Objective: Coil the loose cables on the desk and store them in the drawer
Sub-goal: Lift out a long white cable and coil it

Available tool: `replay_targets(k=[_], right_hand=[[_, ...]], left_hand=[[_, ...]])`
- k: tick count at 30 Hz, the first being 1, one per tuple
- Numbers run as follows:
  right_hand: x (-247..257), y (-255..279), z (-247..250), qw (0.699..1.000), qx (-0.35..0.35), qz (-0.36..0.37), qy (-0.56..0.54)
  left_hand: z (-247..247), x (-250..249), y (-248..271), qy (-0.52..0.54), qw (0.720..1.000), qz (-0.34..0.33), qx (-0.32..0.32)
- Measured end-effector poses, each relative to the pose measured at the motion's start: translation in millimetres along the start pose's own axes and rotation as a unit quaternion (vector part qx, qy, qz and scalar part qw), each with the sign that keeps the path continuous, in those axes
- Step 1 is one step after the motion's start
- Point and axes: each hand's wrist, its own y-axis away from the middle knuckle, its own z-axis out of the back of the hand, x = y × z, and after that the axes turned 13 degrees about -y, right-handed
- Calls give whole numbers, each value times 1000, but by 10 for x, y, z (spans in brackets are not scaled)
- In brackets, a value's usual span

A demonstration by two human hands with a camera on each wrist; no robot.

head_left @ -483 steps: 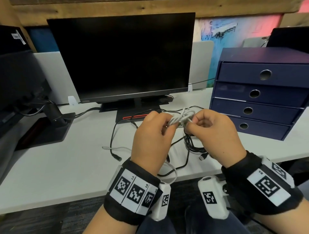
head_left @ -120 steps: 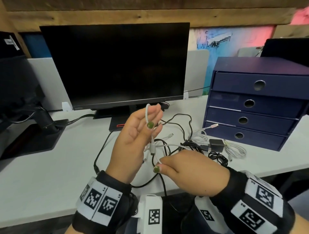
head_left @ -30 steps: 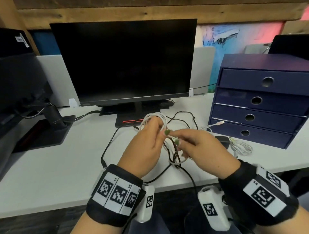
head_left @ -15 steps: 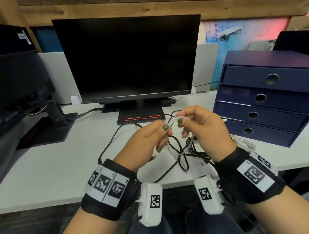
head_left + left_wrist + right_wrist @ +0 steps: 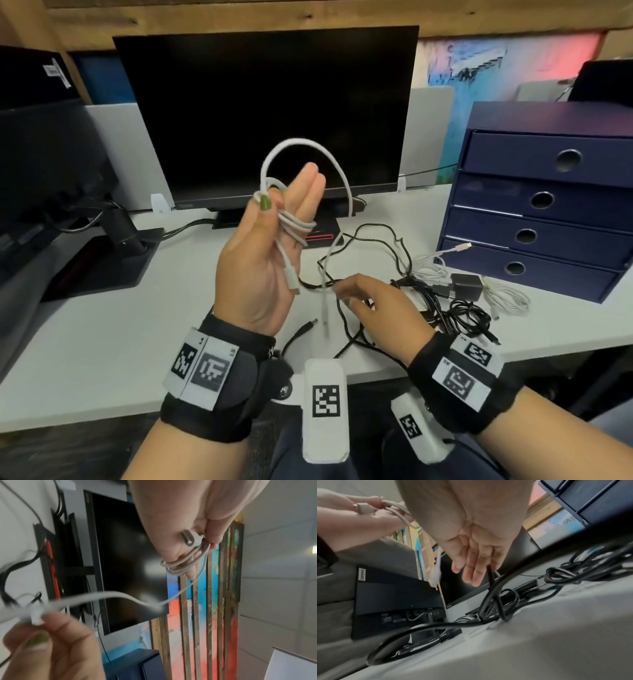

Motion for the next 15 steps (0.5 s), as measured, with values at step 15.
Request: replay_targets(k=[15], right_hand=[[436, 69, 546, 910, -141, 22, -390]], left_hand=[[-50, 98, 18, -500, 860, 32, -102]])
